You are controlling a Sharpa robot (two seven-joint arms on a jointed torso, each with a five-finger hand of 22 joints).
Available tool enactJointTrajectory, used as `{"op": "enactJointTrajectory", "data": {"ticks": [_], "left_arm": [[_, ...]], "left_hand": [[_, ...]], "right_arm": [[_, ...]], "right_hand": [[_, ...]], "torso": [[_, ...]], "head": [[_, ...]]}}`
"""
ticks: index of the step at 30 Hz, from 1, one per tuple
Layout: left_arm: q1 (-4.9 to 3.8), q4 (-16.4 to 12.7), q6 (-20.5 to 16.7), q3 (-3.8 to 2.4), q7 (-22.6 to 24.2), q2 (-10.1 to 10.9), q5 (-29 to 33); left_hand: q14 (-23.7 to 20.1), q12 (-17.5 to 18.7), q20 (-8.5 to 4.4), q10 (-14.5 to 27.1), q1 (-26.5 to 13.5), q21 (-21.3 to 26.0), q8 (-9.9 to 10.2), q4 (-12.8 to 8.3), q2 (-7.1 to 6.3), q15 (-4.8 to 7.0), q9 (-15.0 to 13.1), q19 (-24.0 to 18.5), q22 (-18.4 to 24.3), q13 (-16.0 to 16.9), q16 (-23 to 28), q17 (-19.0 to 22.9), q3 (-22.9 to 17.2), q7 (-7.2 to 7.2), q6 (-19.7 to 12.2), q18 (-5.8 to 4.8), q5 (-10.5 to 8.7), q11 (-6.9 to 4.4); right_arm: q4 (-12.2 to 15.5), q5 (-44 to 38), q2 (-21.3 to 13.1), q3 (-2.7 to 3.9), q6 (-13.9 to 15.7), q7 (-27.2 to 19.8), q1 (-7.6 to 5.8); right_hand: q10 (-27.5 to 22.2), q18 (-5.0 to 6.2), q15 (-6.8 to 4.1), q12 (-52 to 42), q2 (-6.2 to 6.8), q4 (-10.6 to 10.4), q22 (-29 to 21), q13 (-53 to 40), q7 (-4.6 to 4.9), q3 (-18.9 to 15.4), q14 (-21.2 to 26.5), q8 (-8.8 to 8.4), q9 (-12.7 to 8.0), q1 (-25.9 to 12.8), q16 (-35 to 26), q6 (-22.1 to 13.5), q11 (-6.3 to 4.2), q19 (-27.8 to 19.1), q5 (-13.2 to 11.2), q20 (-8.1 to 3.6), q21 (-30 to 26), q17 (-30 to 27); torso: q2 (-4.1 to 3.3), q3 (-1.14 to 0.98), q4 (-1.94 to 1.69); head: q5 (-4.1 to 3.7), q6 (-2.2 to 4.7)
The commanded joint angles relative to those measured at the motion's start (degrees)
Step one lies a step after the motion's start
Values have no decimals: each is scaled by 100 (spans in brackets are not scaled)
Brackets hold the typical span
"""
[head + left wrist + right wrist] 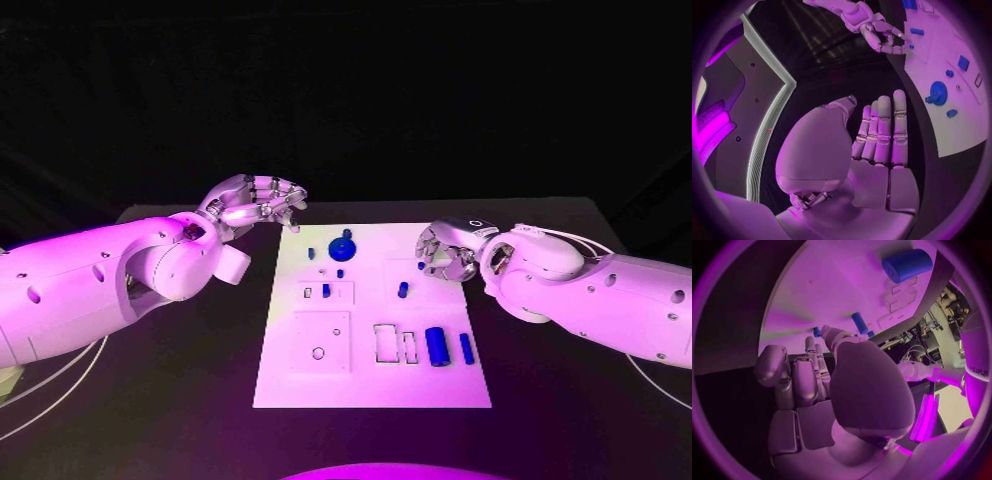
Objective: Assemble the parts on the task board
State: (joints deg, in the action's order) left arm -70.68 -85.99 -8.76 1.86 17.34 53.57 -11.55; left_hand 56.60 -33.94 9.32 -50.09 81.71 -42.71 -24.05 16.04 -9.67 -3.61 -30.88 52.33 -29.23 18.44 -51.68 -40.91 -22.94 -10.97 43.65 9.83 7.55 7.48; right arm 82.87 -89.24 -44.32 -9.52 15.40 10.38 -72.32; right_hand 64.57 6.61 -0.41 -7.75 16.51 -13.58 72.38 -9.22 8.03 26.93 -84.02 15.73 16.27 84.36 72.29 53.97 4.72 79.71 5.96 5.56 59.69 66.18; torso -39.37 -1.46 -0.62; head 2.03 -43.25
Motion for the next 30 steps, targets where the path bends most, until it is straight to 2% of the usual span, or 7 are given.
{"op": "enactJointTrajectory", "data": {"ticks": [1, 9, 19, 24, 30], "left_arm": [[15, 3, -83, -1, 282, -6, 314], [34, 15, -78, 0, 274, -3, 354], [38, 1, -76, 1, 224, 15, 364], [38, -6, -80, 1, 201, 22, 365], [38, -10, -93, 1, 179, 32, 365]], "left_hand": [[-36, 39, 10, -26, 61, 20, 22, -1, -15, -18, 5, 38, 5, -5, 23, 4, -24, -29, 27, 65, -11, -4], [-38, 49, 12, -30, 55, 33, 23, 6, -16, -22, 17, 45, 13, -19, 25, 14, -23, -34, 27, 64, -13, 1], [-39, 61, 15, -37, 39, 54, 24, 17, -19, -29, 37, 57, 28, -41, 26, 29, -16, -48, 24, 63, -16, 10], [-40, 65, 16, -39, 33, 61, 24, 20, -20, -32, 43, 60, 32, -48, 26, 33, -13, -53, 22, 63, -17, 13], [-40, 68, 18, -42, 26, 69, 24, 24, -21, -34, 50, 65, 37, -55, 27, 38, -10, -58, 21, 62, -18, 17]], "right_arm": [[4, -352, 27, 1, -161, 43, 21], [-54, -408, 106, 0, -119, 55, 58], [-169, -502, 208, -2, -51, 122, 115], [-215, -534, 241, -4, -31, 130, 128], [-247, -546, 282, -5, -24, 122, 147]], "right_hand": [[0, -92, 48, 28, -23, 45, 32, 18, 4, -5, -116, -25, 7, -54, 44, 54, -14, 43, 36, -7, 56, 36], [129, -123, 35, 64, -85, 87, 147, 88, -8, 88, -164, -14, 27, -32, 150, 156, -28, 122, 110, -17, 234, 140], [260, -141, 34, 116, -200, 129, 222, 173, -6, 285, -171, -5, 52, -34, 185, 258, -31, 163, 194, -22, 335, 157], [315, -150, 31, 129, -224, 159, 260, 198, -10, 351, -175, 4, 65, -40, 206, 298, -34, 182, 194, -24, 389, 177], [461, -173, 7, 150, -326, 281, 358, 247, -43, 530, -198, 68, 121, -31, 289, 445, -64, 226, 120, -36, 527, 258]], "torso": [[-3, -1, -3], [-1, -8, 6], [1, -6, 6], [0, -5, 1], [4, -9, 9]], "head": [[3, -9], [3, -25], [12, -54], [18, -68], [26, -84]]}}
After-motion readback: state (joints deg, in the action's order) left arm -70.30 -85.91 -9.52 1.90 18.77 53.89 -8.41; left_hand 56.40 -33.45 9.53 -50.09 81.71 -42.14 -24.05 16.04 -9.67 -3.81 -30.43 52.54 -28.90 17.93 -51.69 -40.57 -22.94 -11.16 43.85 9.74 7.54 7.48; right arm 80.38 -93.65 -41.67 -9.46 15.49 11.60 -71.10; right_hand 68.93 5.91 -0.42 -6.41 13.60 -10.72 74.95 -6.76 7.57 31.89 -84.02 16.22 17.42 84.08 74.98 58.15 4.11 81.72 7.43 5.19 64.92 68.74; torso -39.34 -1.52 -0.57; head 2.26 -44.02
